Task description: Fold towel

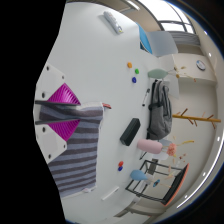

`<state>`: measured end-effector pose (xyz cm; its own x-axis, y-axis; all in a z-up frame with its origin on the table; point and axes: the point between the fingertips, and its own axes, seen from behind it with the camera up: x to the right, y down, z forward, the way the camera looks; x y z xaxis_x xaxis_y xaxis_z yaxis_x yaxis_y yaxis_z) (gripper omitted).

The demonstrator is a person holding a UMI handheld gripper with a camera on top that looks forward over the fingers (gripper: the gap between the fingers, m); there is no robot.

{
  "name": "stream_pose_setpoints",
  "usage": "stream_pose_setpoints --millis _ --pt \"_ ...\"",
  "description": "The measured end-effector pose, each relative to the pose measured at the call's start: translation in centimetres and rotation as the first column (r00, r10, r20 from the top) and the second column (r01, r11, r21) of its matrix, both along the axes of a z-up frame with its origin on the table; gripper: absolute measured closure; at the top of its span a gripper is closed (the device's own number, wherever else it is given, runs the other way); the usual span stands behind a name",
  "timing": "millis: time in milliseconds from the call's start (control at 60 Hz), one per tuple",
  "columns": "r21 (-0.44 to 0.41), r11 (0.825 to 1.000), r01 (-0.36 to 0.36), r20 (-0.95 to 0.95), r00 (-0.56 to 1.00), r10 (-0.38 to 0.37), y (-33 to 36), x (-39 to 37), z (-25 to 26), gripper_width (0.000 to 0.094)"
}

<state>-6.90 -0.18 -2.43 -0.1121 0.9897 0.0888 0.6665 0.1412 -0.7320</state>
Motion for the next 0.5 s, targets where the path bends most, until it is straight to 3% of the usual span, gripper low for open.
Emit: stream_pose_setpoints --millis 33,83,183,350,500 --pt "0.031 1.0 -0.002 0.002 1.0 0.002 0.3 -0.1 0.0 0.0878" --pt "0.035 0.999 0.003 0.017 1.0 -0.004 0.4 0.2 0.1 0.0901" --pt "-0.069 0.998 -0.015 0.069 0.997 0.019 -1.5 0.8 0.9 0.0904" --pt "-0.217 0.976 0.009 0.057 0.998 0.004 -0.5 2.0 8.6 0.0905" --pt "-0.243 0.969 0.049 0.043 0.998 -0.039 5.6 1.8 12.5 0.0904"
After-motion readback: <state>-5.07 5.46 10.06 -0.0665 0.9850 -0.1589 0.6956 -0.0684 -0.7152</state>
